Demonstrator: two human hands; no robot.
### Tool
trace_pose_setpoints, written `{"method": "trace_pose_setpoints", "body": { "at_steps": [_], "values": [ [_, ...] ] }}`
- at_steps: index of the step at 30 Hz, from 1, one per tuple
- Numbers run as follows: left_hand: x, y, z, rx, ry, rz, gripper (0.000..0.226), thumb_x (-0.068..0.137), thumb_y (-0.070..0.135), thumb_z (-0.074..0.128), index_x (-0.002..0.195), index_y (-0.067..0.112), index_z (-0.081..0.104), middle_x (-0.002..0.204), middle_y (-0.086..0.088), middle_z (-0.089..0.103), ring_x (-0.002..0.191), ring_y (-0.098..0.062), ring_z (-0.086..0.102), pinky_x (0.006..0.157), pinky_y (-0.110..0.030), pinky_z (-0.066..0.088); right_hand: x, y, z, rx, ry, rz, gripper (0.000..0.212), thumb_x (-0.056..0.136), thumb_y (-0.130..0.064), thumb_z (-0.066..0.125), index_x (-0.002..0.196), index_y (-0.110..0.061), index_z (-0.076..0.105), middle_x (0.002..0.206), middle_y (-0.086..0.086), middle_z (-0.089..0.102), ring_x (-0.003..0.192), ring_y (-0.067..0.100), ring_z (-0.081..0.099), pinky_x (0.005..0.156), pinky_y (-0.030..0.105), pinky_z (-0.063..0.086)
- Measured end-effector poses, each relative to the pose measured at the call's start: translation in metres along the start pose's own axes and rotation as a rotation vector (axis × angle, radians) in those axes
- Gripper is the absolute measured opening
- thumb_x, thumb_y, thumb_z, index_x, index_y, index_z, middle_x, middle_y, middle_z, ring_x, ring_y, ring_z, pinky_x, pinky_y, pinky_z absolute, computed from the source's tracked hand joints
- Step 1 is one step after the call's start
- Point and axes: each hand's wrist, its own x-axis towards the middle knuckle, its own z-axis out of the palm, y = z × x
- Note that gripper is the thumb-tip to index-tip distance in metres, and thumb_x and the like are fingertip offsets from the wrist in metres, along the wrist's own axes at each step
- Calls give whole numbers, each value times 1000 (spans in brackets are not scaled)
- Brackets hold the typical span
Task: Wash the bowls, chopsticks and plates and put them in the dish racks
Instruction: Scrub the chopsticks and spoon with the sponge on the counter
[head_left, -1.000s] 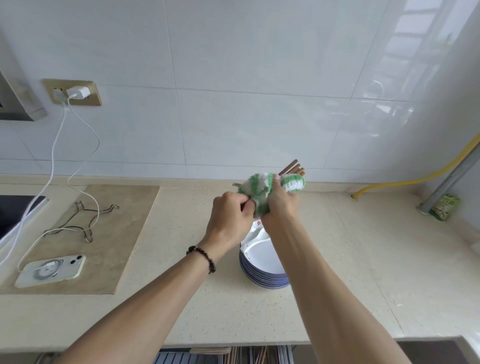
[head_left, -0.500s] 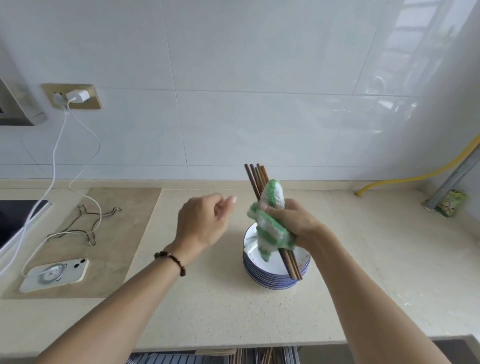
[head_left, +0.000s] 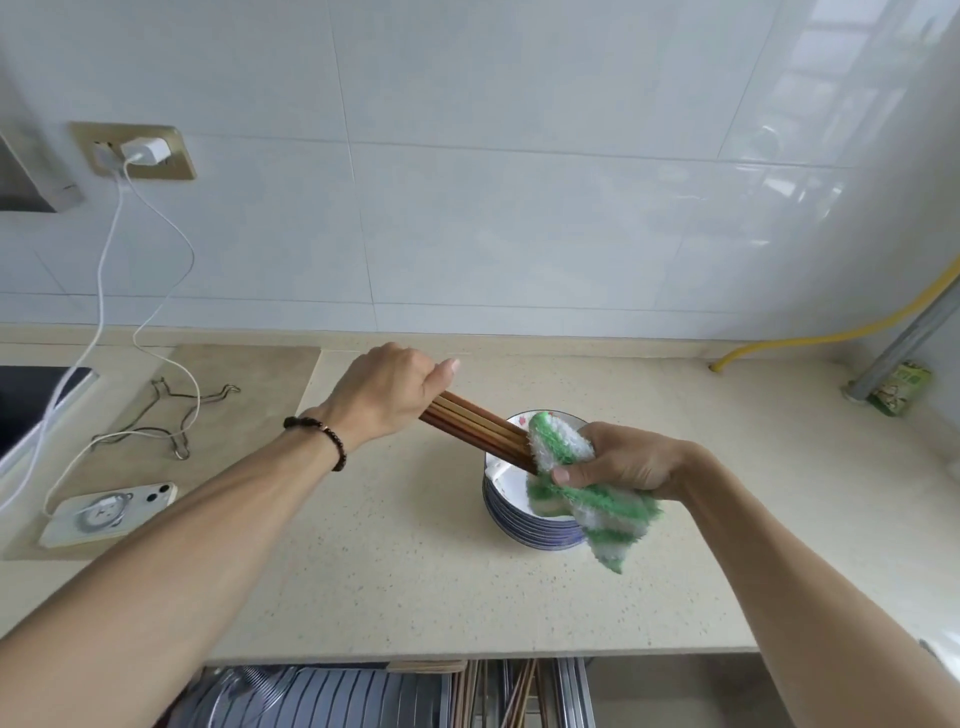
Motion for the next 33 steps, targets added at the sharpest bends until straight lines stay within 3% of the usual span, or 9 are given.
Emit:
{"method": "trace_pose_setpoints", "body": {
  "at_steps": [3,6,12,17,21,26,28,31,33],
  "values": [
    [3,19,5,43,-4,46,63,107,39,36,48,18,30,42,5,25,38,-14,26,47,-24,25,7,-12,5,-151,-24,-6,34,88,-28,73,98,2,66,91,15,73,83,32,70,75,37,60],
    [4,41,20,64,-41,164,63,108,40,32,49,19,35,42,6,29,36,-12,30,45,-23,24,22,-19,20,-104,-15,-59,47,81,-40,76,100,2,65,100,22,72,92,38,70,84,45,59],
    [-12,2,5,-11,108,-49,65,108,35,38,44,22,28,39,9,22,34,-11,25,45,-21,21,9,-23,8,-245,22,-31,15,94,-24,67,92,-9,67,87,4,76,83,26,74,72,31,59],
    [-13,27,22,25,98,82,62,108,30,39,47,25,28,39,11,25,32,-7,26,42,-19,19,26,-35,24,-243,32,-89,27,90,-35,67,90,-9,68,87,5,76,77,22,74,70,28,58],
    [-23,-8,4,-38,173,-85,64,108,27,40,44,24,30,37,11,23,32,-8,26,43,-19,23,10,-26,5,-253,5,-8,33,87,-35,68,97,-4,67,95,10,76,88,32,74,78,37,61],
    [-17,24,27,-24,120,76,62,108,34,35,47,26,29,39,11,25,32,-6,28,42,-18,20,28,-38,22,-293,-36,-54,21,95,-30,64,91,-10,69,90,3,77,82,23,75,74,29,59],
    [-16,5,13,-34,133,22,63,106,43,27,45,25,30,38,12,22,31,-8,27,44,-18,26,18,-32,15,-272,3,-34,28,90,-37,65,93,-10,68,92,6,77,86,27,75,78,34,60],
    [-20,-8,2,-33,181,-82,62,104,41,29,45,22,31,38,10,24,33,-13,29,53,-25,39,8,-28,4,-331,10,18,20,92,-30,66,94,-10,67,89,4,77,85,27,75,76,33,61],
    [-18,16,18,-42,146,-19,62,108,34,35,47,23,34,39,10,26,32,-8,30,47,-20,32,18,-36,15,-384,-4,-10,17,95,-28,66,93,-11,68,88,2,76,83,24,75,77,32,60]
  ]
}}
